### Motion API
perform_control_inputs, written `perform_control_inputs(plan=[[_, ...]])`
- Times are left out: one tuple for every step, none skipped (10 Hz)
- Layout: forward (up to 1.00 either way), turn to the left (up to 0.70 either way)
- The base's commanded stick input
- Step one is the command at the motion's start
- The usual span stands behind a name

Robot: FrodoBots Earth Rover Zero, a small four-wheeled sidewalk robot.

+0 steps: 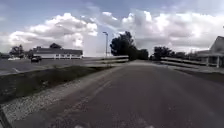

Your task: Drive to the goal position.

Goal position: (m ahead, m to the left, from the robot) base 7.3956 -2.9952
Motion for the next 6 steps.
perform_control_inputs(plan=[[0.00,-0.70],[0.00,-0.70],[0.00,-0.70],[0.00,-0.70],[0.00,-0.70],[0.00,-0.70]])
